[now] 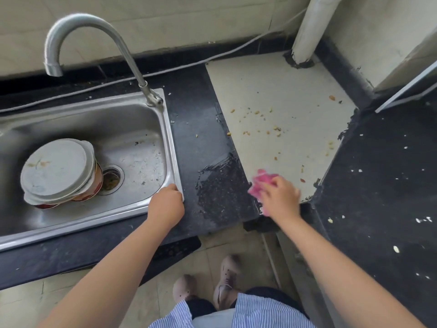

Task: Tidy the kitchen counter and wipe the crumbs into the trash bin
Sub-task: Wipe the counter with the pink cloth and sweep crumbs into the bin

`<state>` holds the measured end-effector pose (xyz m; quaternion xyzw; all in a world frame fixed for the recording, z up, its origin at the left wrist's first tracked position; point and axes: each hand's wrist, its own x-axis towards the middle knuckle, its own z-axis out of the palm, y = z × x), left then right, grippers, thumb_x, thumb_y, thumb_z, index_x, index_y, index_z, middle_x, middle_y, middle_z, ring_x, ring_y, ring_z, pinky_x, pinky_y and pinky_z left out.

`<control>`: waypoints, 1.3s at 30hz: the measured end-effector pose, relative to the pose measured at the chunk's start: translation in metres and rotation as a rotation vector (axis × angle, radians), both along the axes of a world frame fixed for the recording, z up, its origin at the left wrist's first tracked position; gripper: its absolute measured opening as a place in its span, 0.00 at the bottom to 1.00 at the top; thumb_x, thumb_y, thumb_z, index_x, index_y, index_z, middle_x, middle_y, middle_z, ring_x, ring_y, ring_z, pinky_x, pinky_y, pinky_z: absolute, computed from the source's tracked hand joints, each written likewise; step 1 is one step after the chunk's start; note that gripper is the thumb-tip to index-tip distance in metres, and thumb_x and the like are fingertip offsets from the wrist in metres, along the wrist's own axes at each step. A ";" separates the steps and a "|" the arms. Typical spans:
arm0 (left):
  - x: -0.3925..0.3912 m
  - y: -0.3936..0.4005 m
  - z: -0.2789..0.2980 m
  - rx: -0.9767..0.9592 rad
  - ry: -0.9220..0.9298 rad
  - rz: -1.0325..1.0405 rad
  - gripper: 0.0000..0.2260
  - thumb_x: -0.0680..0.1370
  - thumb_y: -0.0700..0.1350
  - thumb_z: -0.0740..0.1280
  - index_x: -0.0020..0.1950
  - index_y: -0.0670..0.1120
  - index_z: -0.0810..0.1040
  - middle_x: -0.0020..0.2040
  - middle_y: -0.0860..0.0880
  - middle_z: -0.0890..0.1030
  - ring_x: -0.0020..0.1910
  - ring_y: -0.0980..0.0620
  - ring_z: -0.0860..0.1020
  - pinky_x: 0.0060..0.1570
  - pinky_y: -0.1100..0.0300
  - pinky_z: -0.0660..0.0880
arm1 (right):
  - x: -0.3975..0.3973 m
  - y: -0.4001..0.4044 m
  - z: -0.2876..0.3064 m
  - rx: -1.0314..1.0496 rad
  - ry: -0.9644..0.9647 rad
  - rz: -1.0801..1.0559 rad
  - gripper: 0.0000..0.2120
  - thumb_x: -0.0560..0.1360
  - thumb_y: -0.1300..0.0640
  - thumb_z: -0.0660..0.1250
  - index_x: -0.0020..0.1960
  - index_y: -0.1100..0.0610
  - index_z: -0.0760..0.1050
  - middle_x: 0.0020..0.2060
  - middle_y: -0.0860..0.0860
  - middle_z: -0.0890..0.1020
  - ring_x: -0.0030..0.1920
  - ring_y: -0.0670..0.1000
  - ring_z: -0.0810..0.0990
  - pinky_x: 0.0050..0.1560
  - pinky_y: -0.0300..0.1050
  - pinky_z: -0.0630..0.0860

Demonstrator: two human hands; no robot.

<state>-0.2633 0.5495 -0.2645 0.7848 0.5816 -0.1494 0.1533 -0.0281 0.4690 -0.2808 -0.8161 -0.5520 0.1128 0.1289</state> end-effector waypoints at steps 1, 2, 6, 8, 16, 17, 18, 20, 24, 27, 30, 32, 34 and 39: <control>0.001 0.000 0.000 -0.003 0.004 -0.003 0.14 0.79 0.38 0.57 0.58 0.40 0.80 0.61 0.46 0.74 0.56 0.44 0.76 0.51 0.56 0.72 | 0.021 0.000 0.003 -0.031 -0.003 -0.077 0.14 0.78 0.54 0.61 0.61 0.47 0.76 0.60 0.53 0.75 0.62 0.56 0.70 0.64 0.52 0.63; 0.002 0.001 0.001 -0.007 0.007 -0.003 0.14 0.79 0.38 0.57 0.58 0.40 0.80 0.60 0.46 0.74 0.55 0.44 0.77 0.50 0.56 0.73 | 0.039 0.000 0.005 -0.045 -0.023 -0.146 0.14 0.78 0.55 0.60 0.62 0.51 0.76 0.61 0.55 0.74 0.62 0.58 0.69 0.65 0.52 0.62; 0.001 0.004 0.001 -0.037 -0.032 0.042 0.14 0.79 0.39 0.57 0.57 0.40 0.80 0.60 0.46 0.74 0.55 0.44 0.77 0.52 0.55 0.74 | 0.058 0.006 0.009 -0.038 -0.014 -0.310 0.14 0.77 0.58 0.61 0.59 0.61 0.77 0.57 0.60 0.74 0.59 0.61 0.70 0.60 0.50 0.64; 0.001 0.006 0.001 -0.042 -0.065 0.076 0.15 0.79 0.40 0.56 0.56 0.40 0.81 0.59 0.46 0.75 0.55 0.45 0.76 0.52 0.55 0.73 | 0.028 0.013 0.013 0.047 0.053 -0.164 0.12 0.75 0.59 0.64 0.57 0.61 0.79 0.53 0.61 0.77 0.55 0.62 0.74 0.58 0.52 0.69; -0.001 0.005 0.005 -0.072 -0.173 0.198 0.13 0.78 0.37 0.59 0.53 0.41 0.82 0.60 0.46 0.76 0.58 0.47 0.75 0.50 0.62 0.68 | -0.114 0.077 0.010 -0.038 -0.049 0.492 0.14 0.74 0.62 0.63 0.60 0.60 0.75 0.60 0.58 0.72 0.59 0.60 0.70 0.59 0.54 0.65; -0.002 0.007 0.007 -0.092 -0.163 0.189 0.14 0.78 0.36 0.58 0.55 0.42 0.82 0.60 0.45 0.76 0.59 0.46 0.74 0.52 0.61 0.69 | -0.115 0.086 0.008 -0.100 -0.056 0.494 0.16 0.76 0.62 0.60 0.63 0.60 0.73 0.64 0.58 0.68 0.63 0.60 0.66 0.62 0.54 0.62; -0.002 0.008 0.009 -0.110 -0.152 0.184 0.14 0.78 0.36 0.58 0.57 0.42 0.81 0.61 0.45 0.75 0.59 0.45 0.74 0.55 0.60 0.70 | -0.112 0.092 0.007 -0.129 -0.069 0.486 0.16 0.77 0.61 0.59 0.64 0.59 0.71 0.65 0.58 0.67 0.64 0.59 0.64 0.64 0.54 0.60; -0.002 0.011 0.010 -0.137 -0.140 0.182 0.15 0.79 0.37 0.57 0.58 0.42 0.81 0.61 0.44 0.75 0.59 0.45 0.75 0.57 0.60 0.70 | -0.091 0.103 0.002 -0.106 -0.078 0.420 0.17 0.77 0.59 0.59 0.66 0.57 0.70 0.66 0.57 0.66 0.64 0.57 0.65 0.64 0.53 0.60; 0.003 0.012 0.008 -0.082 -0.170 0.243 0.15 0.78 0.38 0.56 0.52 0.40 0.82 0.60 0.45 0.75 0.58 0.45 0.75 0.54 0.58 0.71 | -0.018 0.109 -0.004 -0.069 -0.025 0.117 0.15 0.79 0.52 0.58 0.64 0.52 0.72 0.65 0.53 0.69 0.64 0.55 0.66 0.63 0.50 0.61; 0.009 0.014 0.006 0.022 -0.227 0.276 0.14 0.77 0.36 0.57 0.56 0.37 0.80 0.62 0.45 0.75 0.62 0.45 0.72 0.57 0.57 0.70 | 0.038 0.092 -0.003 -0.086 0.001 -0.098 0.16 0.78 0.48 0.58 0.62 0.53 0.74 0.63 0.54 0.72 0.63 0.56 0.67 0.64 0.50 0.60; 0.013 0.017 0.001 0.021 -0.226 0.259 0.13 0.78 0.36 0.57 0.57 0.35 0.77 0.61 0.44 0.75 0.60 0.43 0.73 0.57 0.54 0.71 | 0.067 0.071 0.003 -0.100 -0.020 -0.224 0.15 0.78 0.54 0.58 0.61 0.58 0.75 0.61 0.58 0.72 0.62 0.59 0.68 0.62 0.50 0.60; 0.013 0.020 -0.002 -0.001 -0.229 0.266 0.12 0.77 0.36 0.57 0.54 0.36 0.77 0.59 0.44 0.75 0.56 0.43 0.75 0.53 0.55 0.73 | 0.062 0.066 0.011 -0.081 -0.013 -0.225 0.15 0.78 0.57 0.58 0.61 0.60 0.75 0.60 0.59 0.72 0.61 0.59 0.68 0.62 0.50 0.59; 0.012 0.020 -0.004 -0.025 -0.234 0.273 0.12 0.77 0.36 0.57 0.55 0.38 0.77 0.58 0.46 0.75 0.55 0.45 0.75 0.52 0.57 0.73 | 0.036 0.067 0.020 -0.044 0.005 -0.095 0.15 0.78 0.56 0.59 0.61 0.57 0.76 0.60 0.58 0.73 0.61 0.58 0.69 0.61 0.48 0.59; 0.010 0.019 0.000 -0.081 -0.258 0.244 0.16 0.79 0.36 0.56 0.65 0.39 0.74 0.68 0.46 0.71 0.66 0.46 0.71 0.63 0.60 0.68 | -0.066 0.090 0.025 0.129 0.033 0.378 0.11 0.75 0.51 0.66 0.55 0.53 0.80 0.53 0.54 0.79 0.54 0.56 0.76 0.57 0.51 0.65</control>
